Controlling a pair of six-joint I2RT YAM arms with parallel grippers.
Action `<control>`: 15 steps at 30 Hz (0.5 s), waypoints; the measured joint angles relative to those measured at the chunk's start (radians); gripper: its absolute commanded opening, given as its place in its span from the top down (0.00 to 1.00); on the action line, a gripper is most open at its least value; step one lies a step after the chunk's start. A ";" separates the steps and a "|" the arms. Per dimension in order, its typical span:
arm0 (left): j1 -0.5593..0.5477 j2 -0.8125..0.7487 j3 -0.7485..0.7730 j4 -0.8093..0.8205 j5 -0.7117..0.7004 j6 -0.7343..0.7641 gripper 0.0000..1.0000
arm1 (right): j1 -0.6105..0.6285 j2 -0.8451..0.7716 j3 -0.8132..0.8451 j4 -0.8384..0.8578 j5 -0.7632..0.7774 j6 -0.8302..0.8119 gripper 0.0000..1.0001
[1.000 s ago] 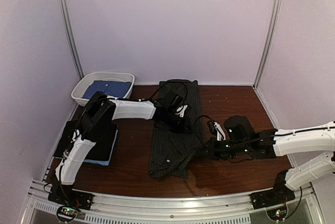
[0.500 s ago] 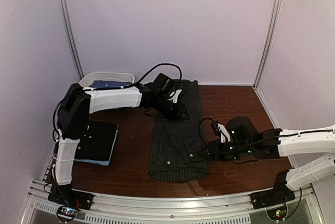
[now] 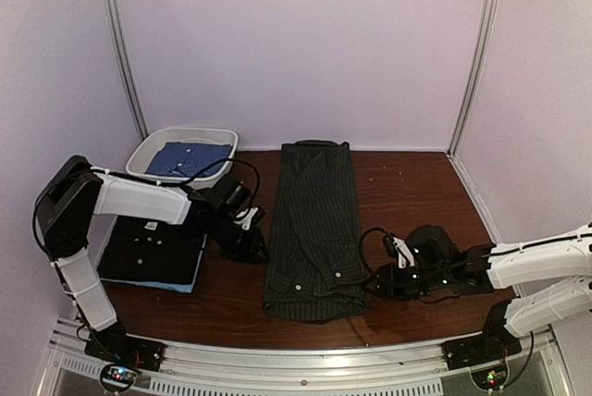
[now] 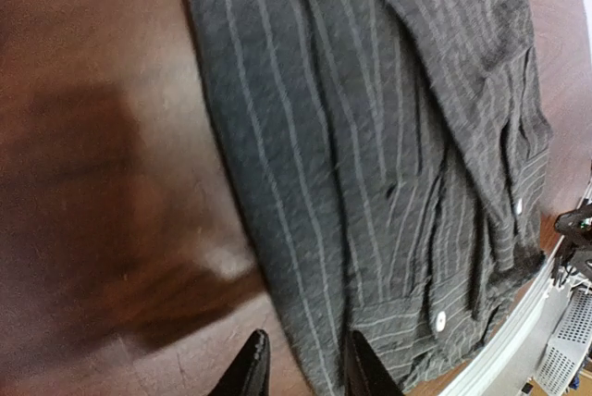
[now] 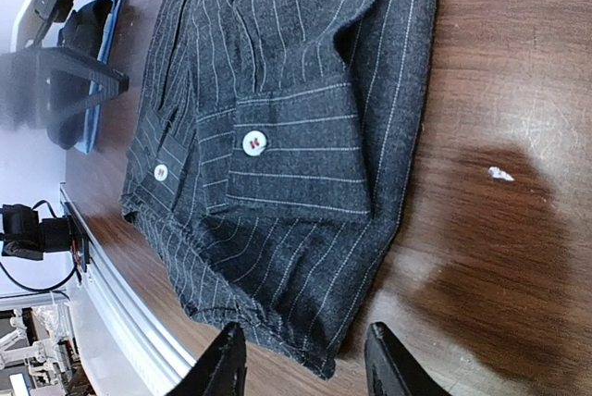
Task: Fold and stack the long sleeve shirts
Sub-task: Smooth out the rectangle-folded shirt at the center of the board.
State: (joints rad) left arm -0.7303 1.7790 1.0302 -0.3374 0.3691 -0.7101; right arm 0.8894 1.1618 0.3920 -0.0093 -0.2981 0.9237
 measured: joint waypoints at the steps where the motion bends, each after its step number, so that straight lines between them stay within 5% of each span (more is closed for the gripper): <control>1: -0.002 -0.009 -0.026 0.000 0.003 -0.005 0.70 | -0.002 0.000 -0.007 0.010 -0.003 0.003 0.53; 15: -0.009 -0.050 -0.166 0.109 0.106 -0.081 0.64 | -0.011 0.003 -0.080 0.160 -0.047 0.050 0.45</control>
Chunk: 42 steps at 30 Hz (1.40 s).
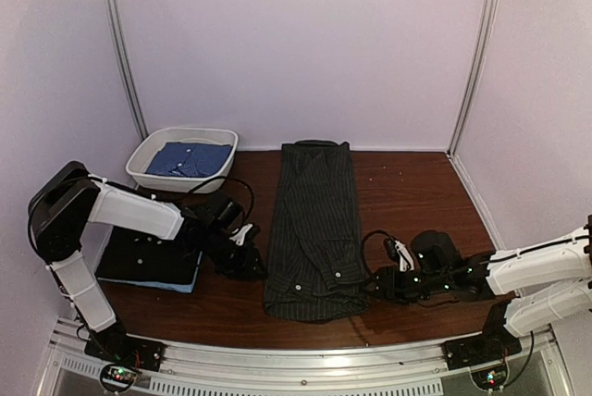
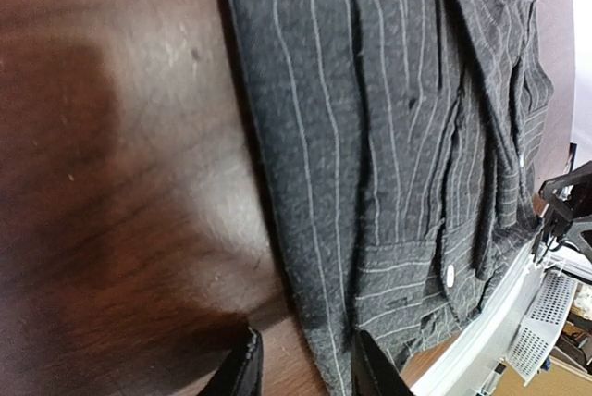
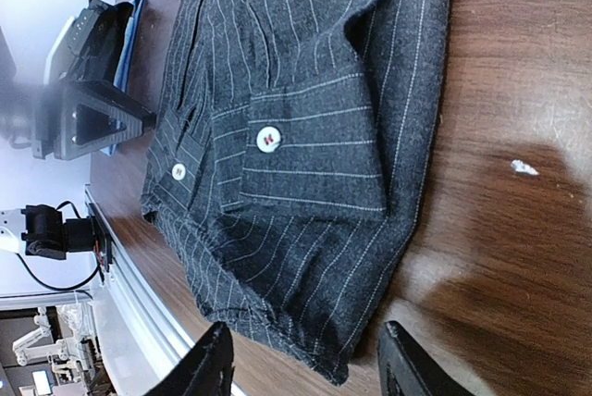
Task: Fold and stack the long sleeve shirts
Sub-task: Smooth out the rectangle-folded shirt at the center of the board.
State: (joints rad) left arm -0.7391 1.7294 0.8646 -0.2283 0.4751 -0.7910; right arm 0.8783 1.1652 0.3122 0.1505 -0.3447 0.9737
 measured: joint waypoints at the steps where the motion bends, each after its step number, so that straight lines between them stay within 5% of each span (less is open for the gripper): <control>1: -0.003 0.000 -0.007 0.006 0.006 -0.005 0.63 | 0.000 0.005 -0.003 0.007 -0.002 0.001 0.45; 28: -0.072 0.013 -0.053 0.121 0.066 -0.114 0.71 | -0.120 0.194 -0.067 0.324 -0.057 0.050 0.52; 42: -0.077 0.016 -0.053 0.126 0.064 -0.120 0.72 | -0.122 0.134 0.083 0.066 0.073 -0.113 0.62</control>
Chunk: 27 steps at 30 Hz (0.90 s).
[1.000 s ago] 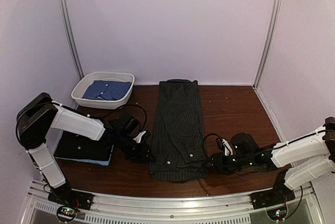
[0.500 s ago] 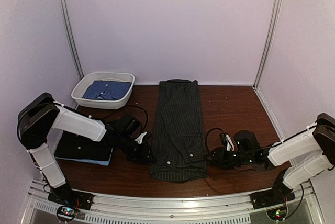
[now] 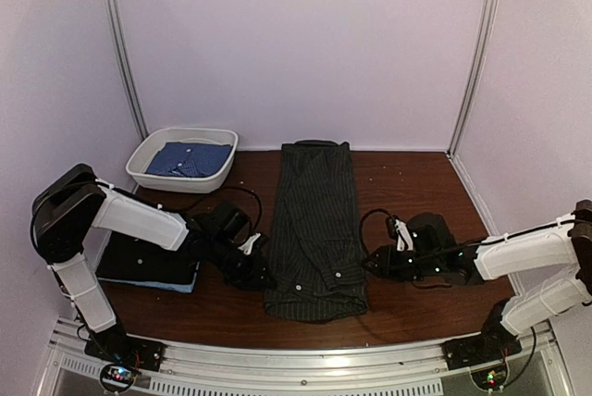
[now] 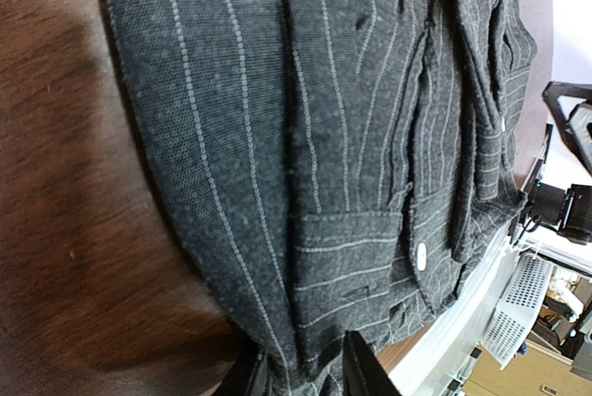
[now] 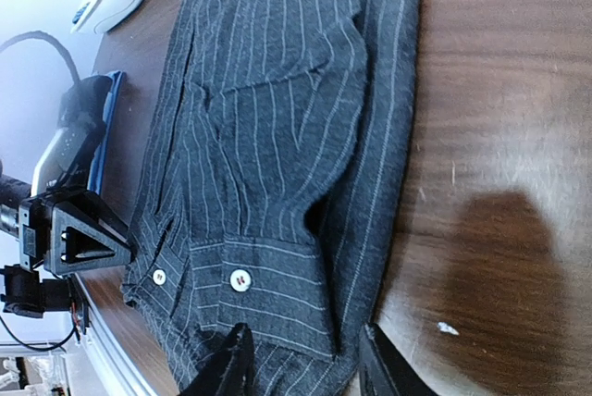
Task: Fold and stack the long sleeve shirts
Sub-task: Smooth out the rectangle-folded shirt at the center of the board.
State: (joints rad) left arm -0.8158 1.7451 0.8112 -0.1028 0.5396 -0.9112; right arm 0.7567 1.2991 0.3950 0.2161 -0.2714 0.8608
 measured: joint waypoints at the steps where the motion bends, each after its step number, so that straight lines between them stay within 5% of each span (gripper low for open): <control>1: 0.000 0.001 0.000 0.000 0.000 0.000 0.72 | 0.000 0.000 0.013 -0.010 0.004 -0.012 0.63; 27: -0.006 0.010 0.000 0.023 0.003 0.000 0.72 | 0.056 0.167 0.105 -0.061 0.003 -0.100 0.76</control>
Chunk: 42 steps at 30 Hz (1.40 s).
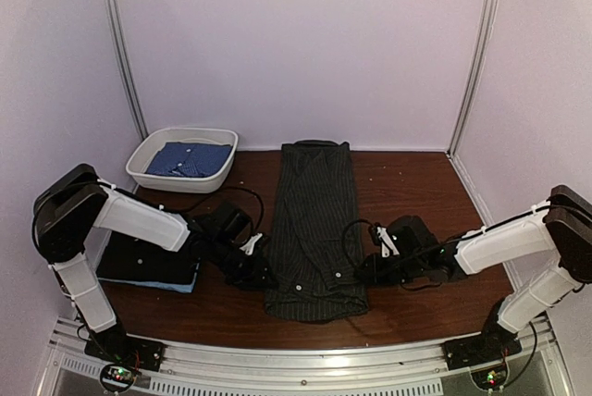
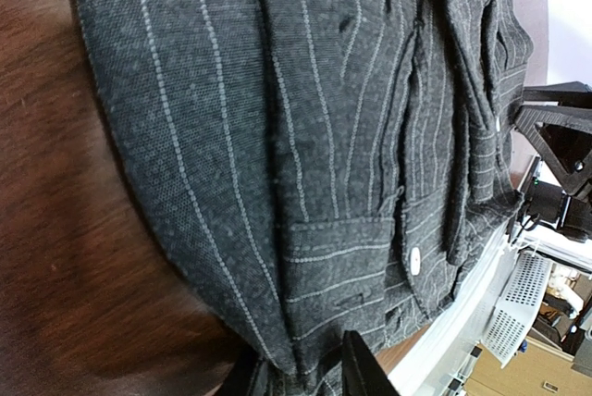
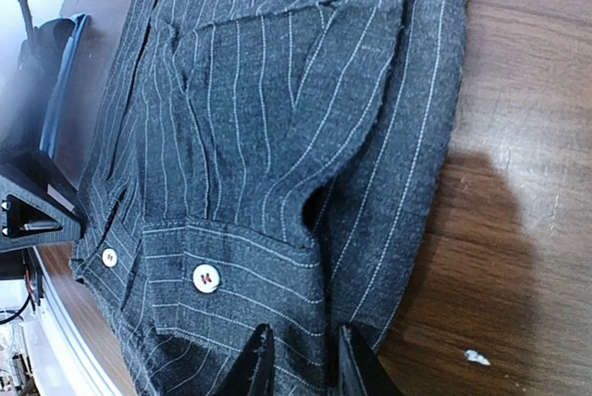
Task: Fold and stack the long sleeve shirts
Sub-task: Smooth out the rectangle-folded shirt at the center of the board.
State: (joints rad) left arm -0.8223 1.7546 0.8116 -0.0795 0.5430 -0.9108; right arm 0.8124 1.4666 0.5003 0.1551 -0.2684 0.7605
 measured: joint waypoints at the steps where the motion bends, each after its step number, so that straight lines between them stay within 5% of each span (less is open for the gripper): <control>1: 0.000 0.001 0.000 0.002 0.000 0.000 0.72 | 0.002 0.000 0.000 -0.002 0.000 0.001 0.77; 42: -0.002 0.013 0.000 0.027 0.015 0.000 0.73 | 0.087 -0.077 0.051 -0.187 -0.004 0.014 0.97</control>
State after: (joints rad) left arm -0.8246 1.7676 0.8112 -0.0521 0.5583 -0.9104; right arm 0.8989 1.3891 0.5518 -0.0322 -0.2722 0.7742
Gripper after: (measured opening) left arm 0.274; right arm 0.031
